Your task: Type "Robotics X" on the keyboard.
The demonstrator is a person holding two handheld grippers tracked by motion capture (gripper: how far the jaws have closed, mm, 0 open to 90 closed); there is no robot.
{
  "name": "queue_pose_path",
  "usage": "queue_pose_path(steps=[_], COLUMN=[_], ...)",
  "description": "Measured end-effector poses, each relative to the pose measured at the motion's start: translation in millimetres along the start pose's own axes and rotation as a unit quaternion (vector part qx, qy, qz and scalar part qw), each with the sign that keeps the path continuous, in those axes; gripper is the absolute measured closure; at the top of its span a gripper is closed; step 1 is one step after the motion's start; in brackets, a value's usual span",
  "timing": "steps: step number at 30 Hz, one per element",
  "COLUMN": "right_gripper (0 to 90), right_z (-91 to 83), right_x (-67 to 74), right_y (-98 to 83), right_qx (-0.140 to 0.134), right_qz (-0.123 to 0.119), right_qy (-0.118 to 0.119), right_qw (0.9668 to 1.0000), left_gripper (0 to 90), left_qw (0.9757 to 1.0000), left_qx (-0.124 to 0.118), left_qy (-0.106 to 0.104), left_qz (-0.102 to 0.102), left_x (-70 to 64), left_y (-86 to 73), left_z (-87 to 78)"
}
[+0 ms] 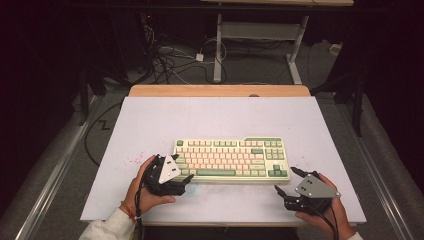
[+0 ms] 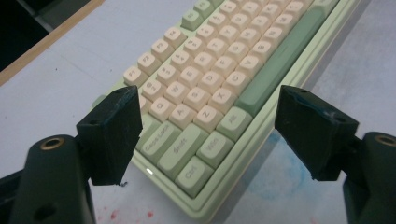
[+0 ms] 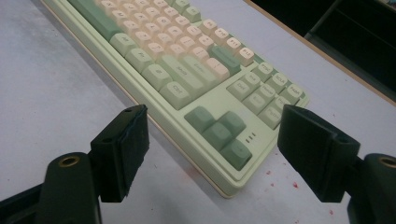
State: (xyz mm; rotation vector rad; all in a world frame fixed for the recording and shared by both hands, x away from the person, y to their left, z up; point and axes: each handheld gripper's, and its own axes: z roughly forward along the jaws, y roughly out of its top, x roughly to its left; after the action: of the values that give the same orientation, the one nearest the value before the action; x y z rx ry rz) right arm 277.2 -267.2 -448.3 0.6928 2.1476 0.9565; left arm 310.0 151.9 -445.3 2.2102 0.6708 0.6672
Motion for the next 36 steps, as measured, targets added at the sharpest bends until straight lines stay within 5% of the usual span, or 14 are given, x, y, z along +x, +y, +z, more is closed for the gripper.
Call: queue_pose_path(steps=[12,20,24,36], right_gripper=[24.9,24.9,25.0,25.5], right_z=[8.3,11.4,13.4,30.4], right_x=[6.9,8.8,9.5,7.6], right_y=[8.1,10.8,12.4,23.8], right_qx=[-0.003,-0.002,-0.003,-0.014], right_qz=[0.003,0.000,0.001,0.024], right_qy=[0.016,0.018,0.018,0.034], right_qw=[0.9999,0.9998,0.9998,0.9990], left_gripper=[33.4,75.5,87.1,87.4], left_qw=[0.9995,0.9976,0.9967,0.9958], left_qx=[0.025,0.032,0.041,0.052], left_qy=[-0.010,-0.052,-0.058,-0.066], left_qz=[-0.016,-0.033,-0.040,-0.036], left_x=[5.6,8.6,7.7,7.0], left_y=[-29.0,-37.0,-39.7,-40.6], left_z=[-4.9,-5.6,-5.8,-2.9])
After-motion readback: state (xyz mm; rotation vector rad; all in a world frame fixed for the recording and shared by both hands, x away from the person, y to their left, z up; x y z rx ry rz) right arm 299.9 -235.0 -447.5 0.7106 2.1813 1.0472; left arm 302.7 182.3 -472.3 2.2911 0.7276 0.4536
